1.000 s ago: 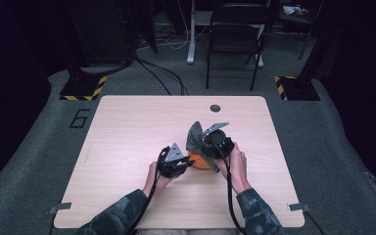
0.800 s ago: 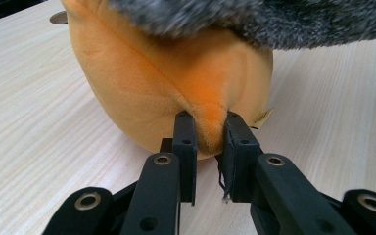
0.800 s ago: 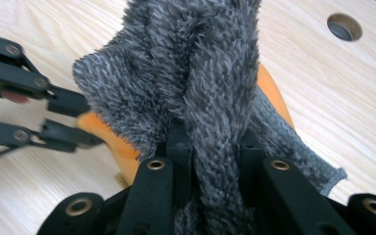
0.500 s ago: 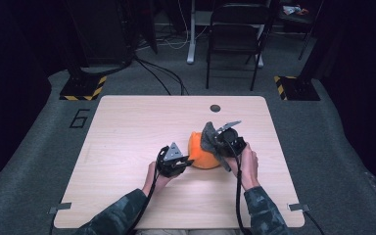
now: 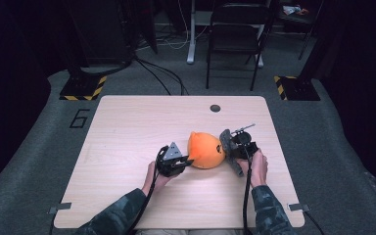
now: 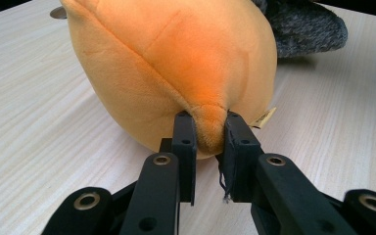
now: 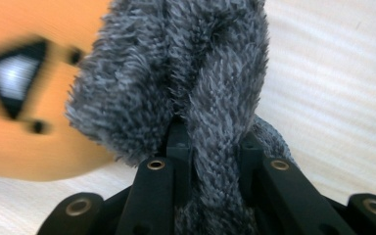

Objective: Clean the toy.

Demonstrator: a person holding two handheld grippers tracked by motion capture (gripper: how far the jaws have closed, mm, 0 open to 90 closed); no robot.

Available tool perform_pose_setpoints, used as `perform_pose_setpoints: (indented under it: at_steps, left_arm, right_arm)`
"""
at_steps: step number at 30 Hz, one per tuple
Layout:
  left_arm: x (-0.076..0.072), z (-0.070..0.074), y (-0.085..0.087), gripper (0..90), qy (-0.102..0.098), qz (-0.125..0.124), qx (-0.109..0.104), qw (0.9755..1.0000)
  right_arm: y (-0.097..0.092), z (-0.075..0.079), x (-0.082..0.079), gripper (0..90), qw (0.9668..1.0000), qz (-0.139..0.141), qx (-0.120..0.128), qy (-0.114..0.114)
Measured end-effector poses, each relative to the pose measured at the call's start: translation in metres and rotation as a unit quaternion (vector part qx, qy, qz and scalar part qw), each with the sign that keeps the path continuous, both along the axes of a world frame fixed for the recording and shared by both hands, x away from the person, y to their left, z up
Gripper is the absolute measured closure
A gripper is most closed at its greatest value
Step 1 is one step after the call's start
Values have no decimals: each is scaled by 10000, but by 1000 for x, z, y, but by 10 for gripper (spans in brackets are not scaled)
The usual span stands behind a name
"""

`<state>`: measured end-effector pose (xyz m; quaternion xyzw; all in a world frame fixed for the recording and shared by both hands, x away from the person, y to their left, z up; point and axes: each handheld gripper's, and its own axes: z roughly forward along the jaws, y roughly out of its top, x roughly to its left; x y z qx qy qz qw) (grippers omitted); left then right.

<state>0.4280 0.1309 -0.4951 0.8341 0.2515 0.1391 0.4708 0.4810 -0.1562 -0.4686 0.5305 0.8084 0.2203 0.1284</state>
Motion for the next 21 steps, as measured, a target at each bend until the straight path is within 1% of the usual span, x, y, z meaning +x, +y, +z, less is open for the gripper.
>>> perform_pose_setpoints:
  at_steps: [2,4,5,6,7,8,9,10,11,13,14,15,16,17,18,19,20,21]
  left_arm:
    - [0,-1,0,781,-4,28,-32,10000]
    - [1,0,1,779,27,34,-20,10000]
    - [1,-1,2,777,34,36,-38,10000]
    - [2,-1,2,777,26,63,-58,10000]
    - [2,-1,2,776,37,70,-75,9999]
    - [2,-1,2,774,57,39,-57,10000]
    - [2,-1,2,774,17,56,-57,10000]
    - [2,-1,1,773,8,66,-61,10000]
    - [2,-1,2,772,31,29,-46,10000]
    - [2,-1,2,769,42,25,-55,10000]
    - [2,-1,2,767,25,39,-60,10000]
    - [2,-1,2,762,14,29,-57,10000]
    - [2,-1,2,753,-4,-13,-31,10000]
    - [2,-2,2,722,-36,-33,-14,10000]
    - [1,-2,2,669,-60,-44,-13,10000]
    - [0,-3,2,603,-104,-39,48,9999]
    - [-1,-3,2,543,-215,-16,149,9997]
    - [-2,-4,0,489,-336,15,269,9991]
  right_arm:
    - [-4,-2,1,748,10000,-52,24,25]
    - [-6,5,0,748,10000,-73,43,-50]
    - [-7,10,-1,749,9998,-59,56,-165]
    - [-7,16,-3,749,9996,-24,120,-254]
    - [-7,26,-6,749,9989,-20,186,-435]
    - [-5,35,-9,748,9982,27,304,-512]
    - [-4,42,-11,749,9976,57,374,-579]
    - [-2,49,-15,748,9959,154,491,-742]
    - [4,57,-18,748,9945,261,587,-823]
    - [13,63,-22,748,9929,491,640,-874]
    - [20,63,-23,748,9931,555,669,-788]
    - [27,61,-22,748,9937,638,587,-716]
    - [32,55,-21,748,9939,724,554,-622]
    - [35,49,-19,749,9946,736,455,-565]
    - [37,44,-18,749,9950,690,400,-598]
    - [37,40,-16,749,9951,662,447,-588]
    - [35,38,-14,750,9948,653,555,-543]
    - [32,37,-14,749,9947,604,617,-564]
